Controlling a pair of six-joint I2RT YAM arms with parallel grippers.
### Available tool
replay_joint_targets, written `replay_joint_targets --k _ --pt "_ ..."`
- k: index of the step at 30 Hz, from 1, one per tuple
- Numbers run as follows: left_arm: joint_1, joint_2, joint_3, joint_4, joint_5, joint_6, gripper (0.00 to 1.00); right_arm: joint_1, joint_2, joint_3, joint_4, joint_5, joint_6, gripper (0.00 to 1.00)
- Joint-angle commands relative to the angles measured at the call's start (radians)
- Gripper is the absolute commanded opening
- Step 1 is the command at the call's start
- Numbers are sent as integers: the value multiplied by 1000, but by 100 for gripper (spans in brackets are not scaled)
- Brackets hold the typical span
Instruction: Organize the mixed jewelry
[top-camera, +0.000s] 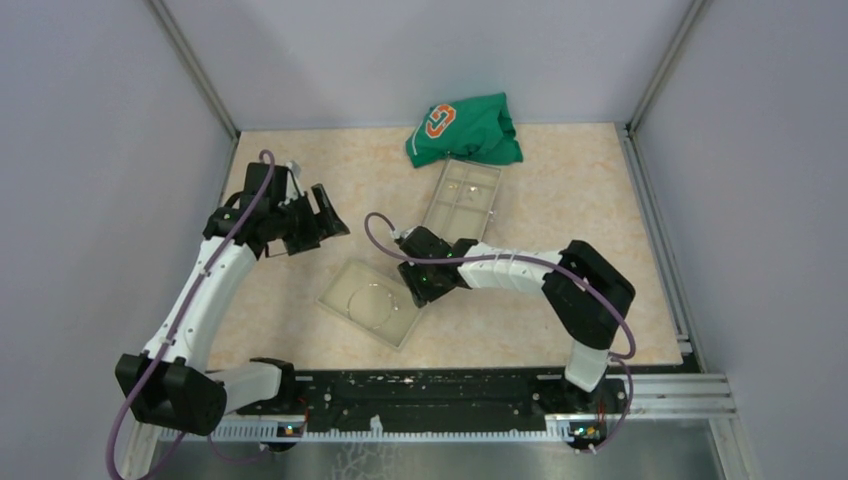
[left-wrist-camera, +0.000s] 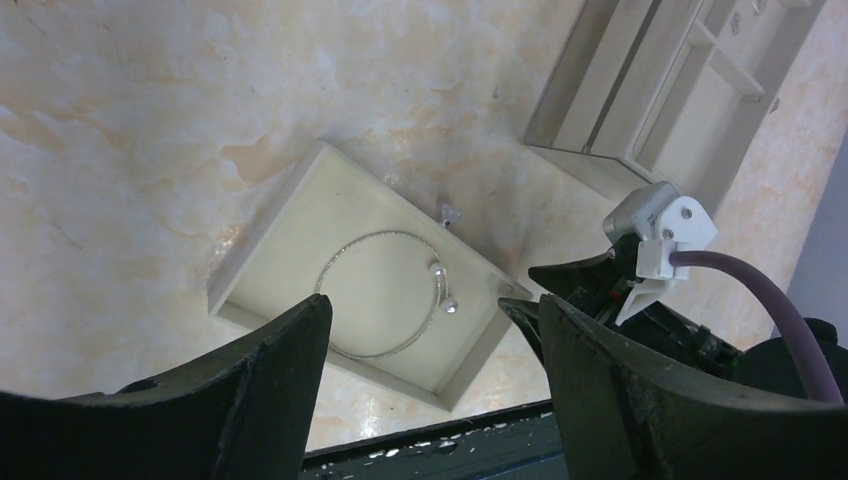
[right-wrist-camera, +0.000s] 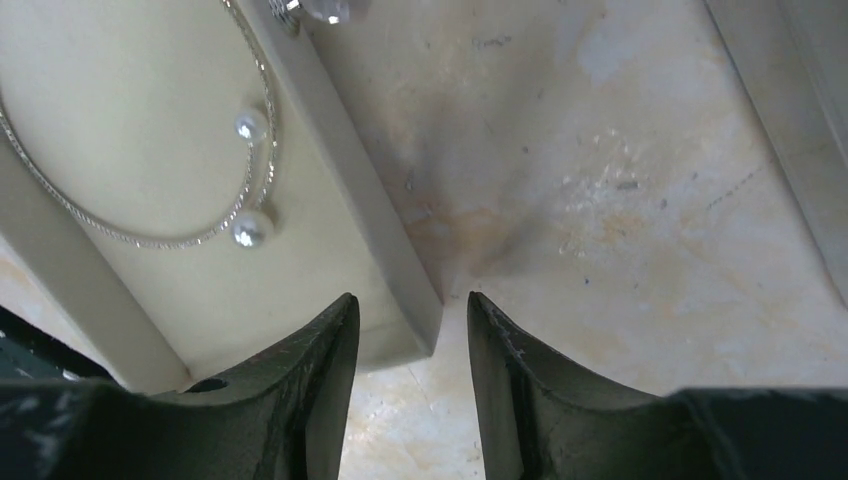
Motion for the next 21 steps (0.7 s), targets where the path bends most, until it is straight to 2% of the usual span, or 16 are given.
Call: replay_joint_targets --k 1,5,8,10,12,21 --pt "8 -23 -12 4 18 -50 82 10 48 75 75 20 -17 42" --pt "13 -18 -12 -11 29 -49 82 11 112 94 100 11 1 37" --pt "21 -4 -12 -51 17 -32 82 17 133 108 102 21 13 28" --pt "28 1 -13 -69 13 -24 82 19 139 130 64 47 27 18" --pt "36 -1 -13 -72 25 -17 83 19 128 152 21 72 36 1" --pt "84 46 74 -75 43 15 83 19 -100 82 -104 133 -12 0"
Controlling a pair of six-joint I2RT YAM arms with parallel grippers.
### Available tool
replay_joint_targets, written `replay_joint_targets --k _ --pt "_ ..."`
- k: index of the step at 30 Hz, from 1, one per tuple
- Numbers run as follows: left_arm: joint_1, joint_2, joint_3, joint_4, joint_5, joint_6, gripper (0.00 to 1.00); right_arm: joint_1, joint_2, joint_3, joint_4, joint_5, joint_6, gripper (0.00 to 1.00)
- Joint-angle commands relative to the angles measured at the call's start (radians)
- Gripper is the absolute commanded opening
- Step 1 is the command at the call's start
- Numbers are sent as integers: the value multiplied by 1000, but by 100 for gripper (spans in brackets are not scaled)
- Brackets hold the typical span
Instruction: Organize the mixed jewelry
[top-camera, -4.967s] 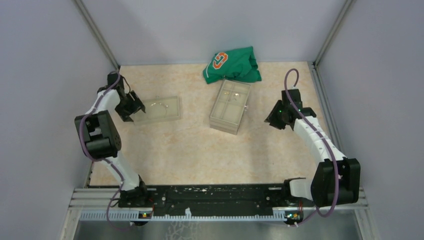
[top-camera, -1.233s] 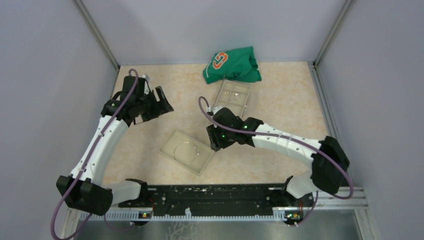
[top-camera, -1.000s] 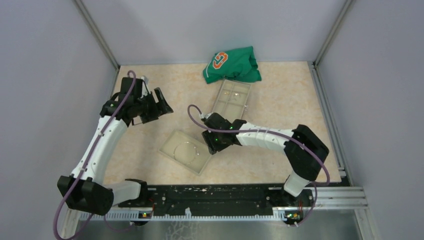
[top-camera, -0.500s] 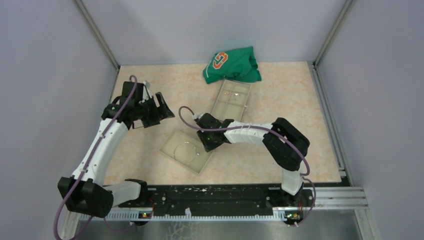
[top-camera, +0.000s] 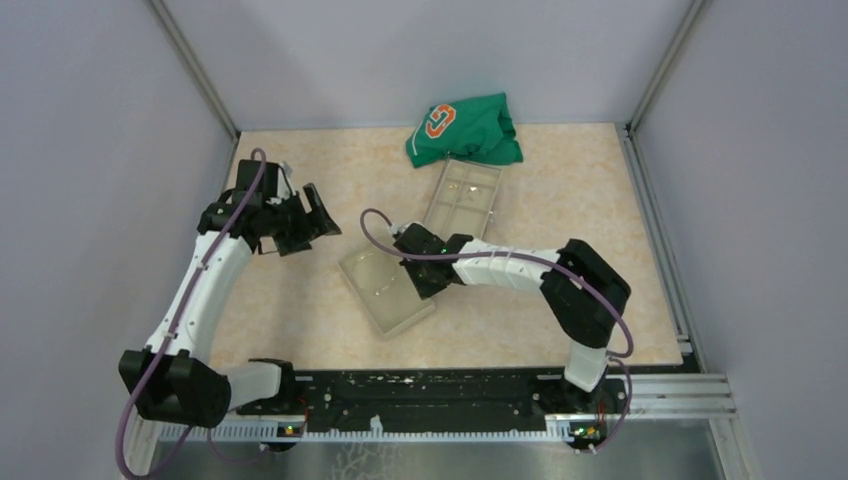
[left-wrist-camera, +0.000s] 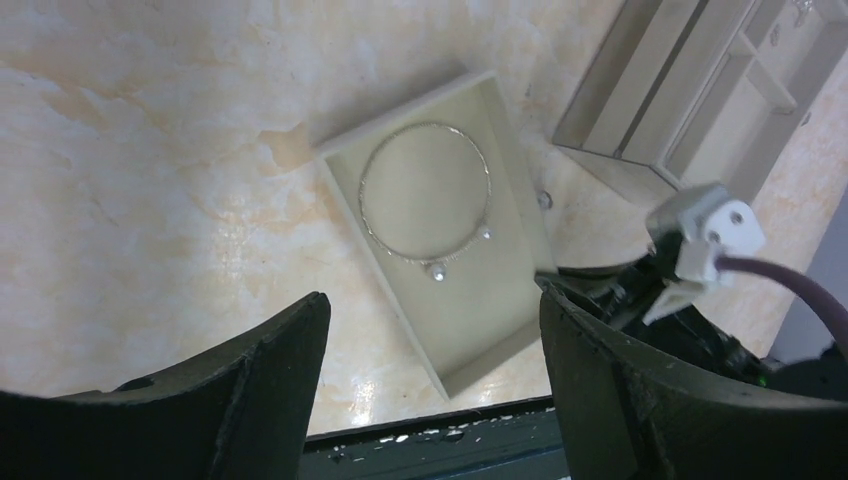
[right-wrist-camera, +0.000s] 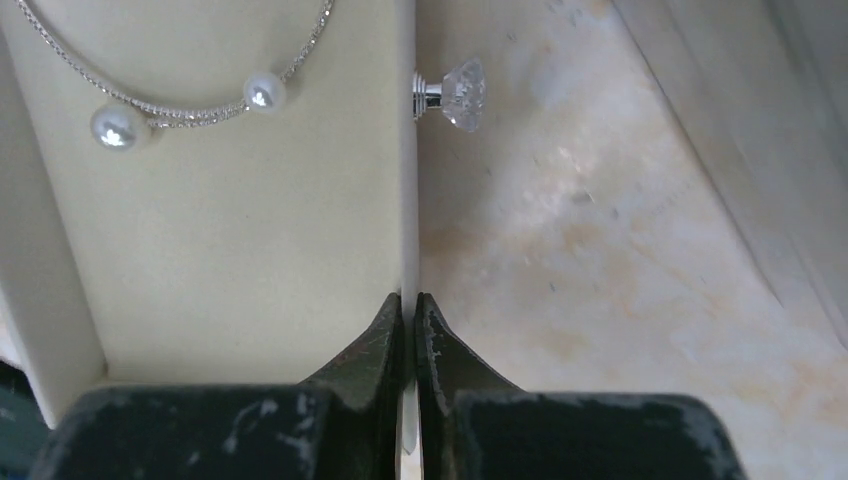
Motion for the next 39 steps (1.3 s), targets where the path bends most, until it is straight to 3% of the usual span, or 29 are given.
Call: replay_joint_targets --k 1,7,13,16,20,25,28,31,39 --pt "26 48 83 -14 32 -8 83 7 -211 -30 -85 53 -31 0" --pt "29 160 180 58 92 1 84 8 -495 -129 -264 55 -40 0" --pt "17 291 277 182 185 -20 85 5 -790 -124 -522 167 113 0" --pt "-1 362 336 204 202 -20 85 -34 -802 -30 -684 277 206 0" --pt "-62 462 417 217 205 -14 85 -251 -759 52 -786 298 240 0" --pt "-170 598 503 217 185 13 86 -585 -729 34 -713 215 182 0" --pt "-202 654 513 246 198 16 87 -707 -693 6 -650 238 195 0" --pt "-215 700 505 296 232 10 87 -717 -655 -40 -585 331 237 0" --pt "-229 823 533 346 334 -2 87 -717 -636 -292 -198 342 188 0"
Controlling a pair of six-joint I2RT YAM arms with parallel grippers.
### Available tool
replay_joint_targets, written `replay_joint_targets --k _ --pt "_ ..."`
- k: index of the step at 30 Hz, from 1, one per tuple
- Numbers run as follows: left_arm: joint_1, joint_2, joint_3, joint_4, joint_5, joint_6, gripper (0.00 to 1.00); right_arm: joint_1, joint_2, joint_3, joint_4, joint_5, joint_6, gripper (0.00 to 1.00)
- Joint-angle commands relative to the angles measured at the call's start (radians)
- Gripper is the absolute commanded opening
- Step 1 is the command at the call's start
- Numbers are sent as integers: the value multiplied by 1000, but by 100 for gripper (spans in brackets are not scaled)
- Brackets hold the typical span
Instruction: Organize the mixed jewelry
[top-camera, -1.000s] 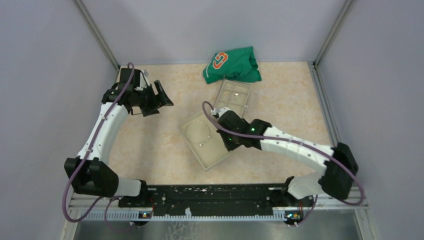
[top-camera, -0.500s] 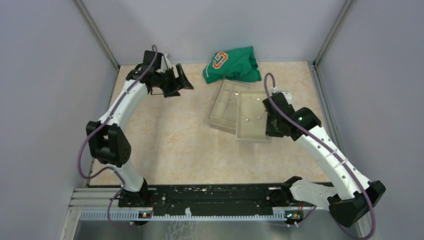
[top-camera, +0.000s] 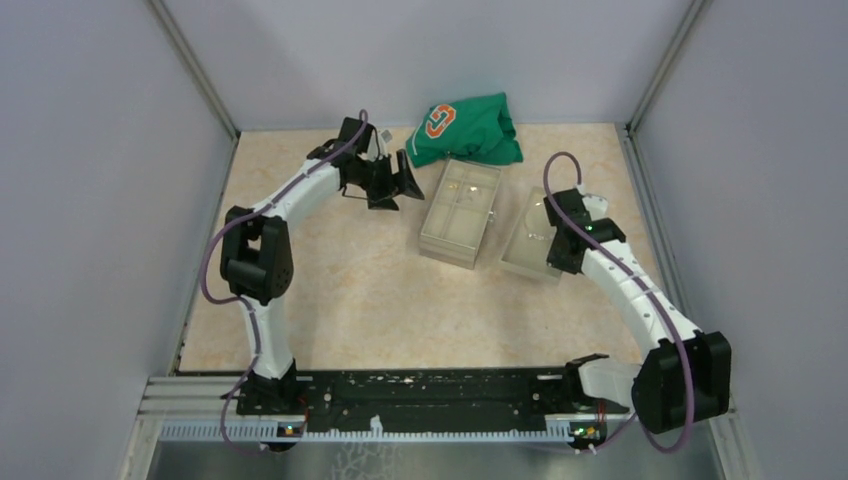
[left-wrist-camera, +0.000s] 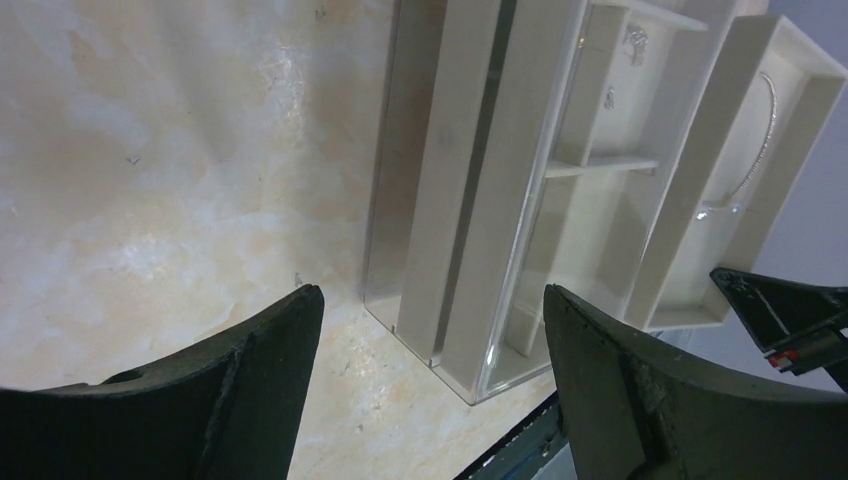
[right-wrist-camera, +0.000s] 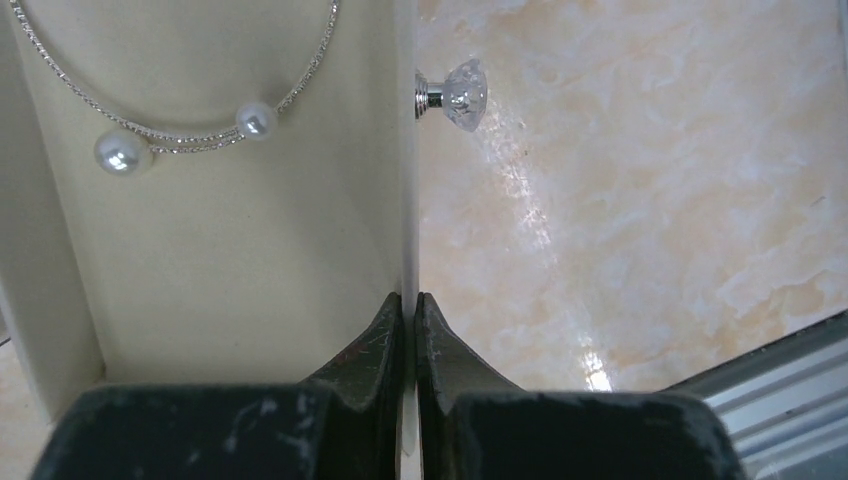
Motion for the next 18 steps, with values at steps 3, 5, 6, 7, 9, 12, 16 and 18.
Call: replay_joint_targets --k 3,5,6,7,9,12,16,18 --pt "-9 49 39 59 71 -10 87 0 25 -124 362 30 -59 0" --pt "-14 58 40 68 78 -23 88 2 42 -164 428 -1 -77 0" --pt "-15 62 42 71 79 -30 88 2 50 -176 448 -5 -84 0" --pt "-19 66 42 76 80 -36 88 2 60 -184 458 -3 -85 0" --pt "-26 72 41 87 83 -49 88 3 78 -197 487 -22 -94 0" --pt "-39 80 40 100 89 -64 88 20 110 -208 531 -41 -108 0" --pt "-52 98 43 102 93 -73 88 35 161 -201 568 -53 -92 0" --pt "-57 105 43 103 97 -74 88 44 186 -185 576 -54 -87 0"
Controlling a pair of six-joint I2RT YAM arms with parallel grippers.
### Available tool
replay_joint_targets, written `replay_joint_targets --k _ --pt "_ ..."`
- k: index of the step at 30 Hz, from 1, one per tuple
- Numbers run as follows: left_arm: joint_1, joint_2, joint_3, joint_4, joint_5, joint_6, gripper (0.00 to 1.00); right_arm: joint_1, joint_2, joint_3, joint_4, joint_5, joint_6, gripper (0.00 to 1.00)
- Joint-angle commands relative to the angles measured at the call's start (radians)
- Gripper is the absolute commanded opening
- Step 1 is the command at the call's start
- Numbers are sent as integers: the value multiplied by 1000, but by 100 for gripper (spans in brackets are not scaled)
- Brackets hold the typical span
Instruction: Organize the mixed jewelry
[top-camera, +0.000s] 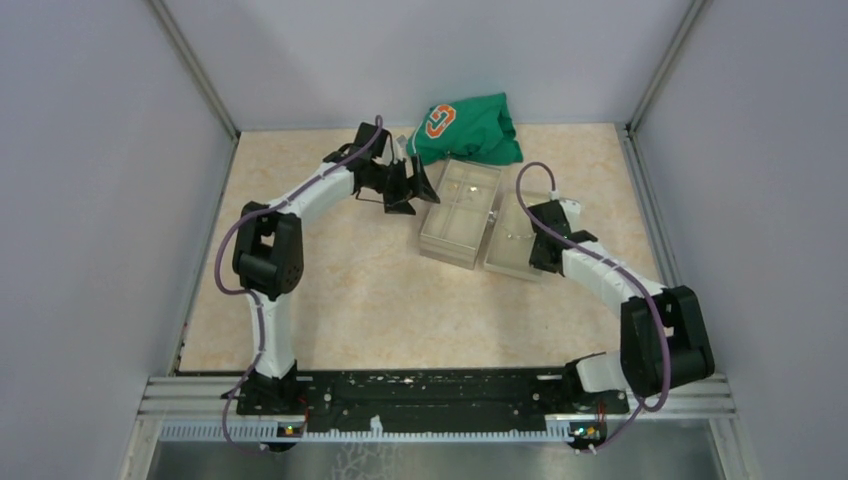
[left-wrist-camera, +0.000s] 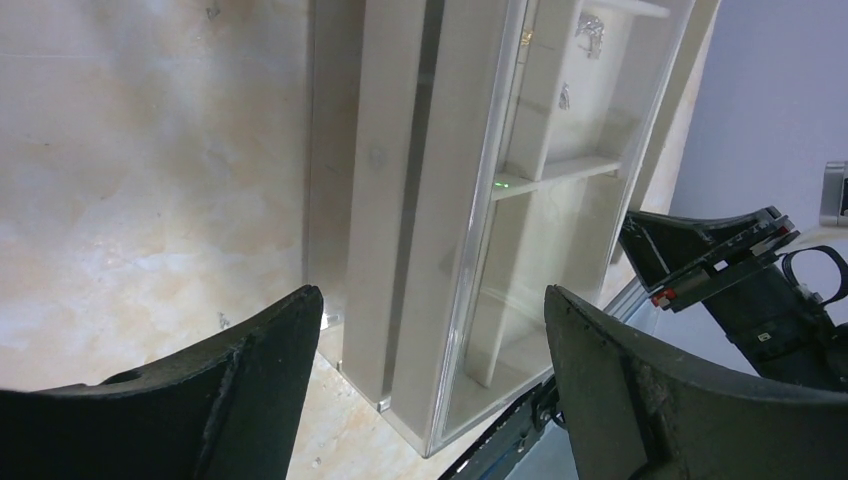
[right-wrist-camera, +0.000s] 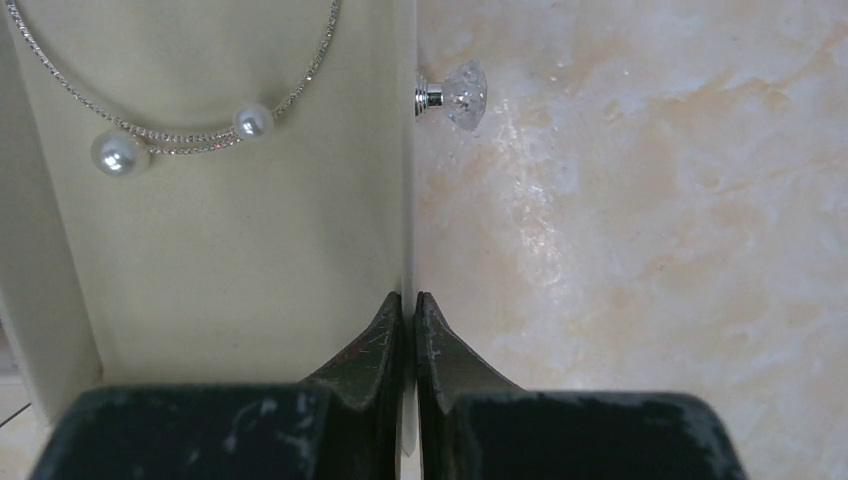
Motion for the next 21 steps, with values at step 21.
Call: replay_joint_targets --k 21 --pt "-50 64 31 38 54 -28 89 77 139 124 136 -56 71 0"
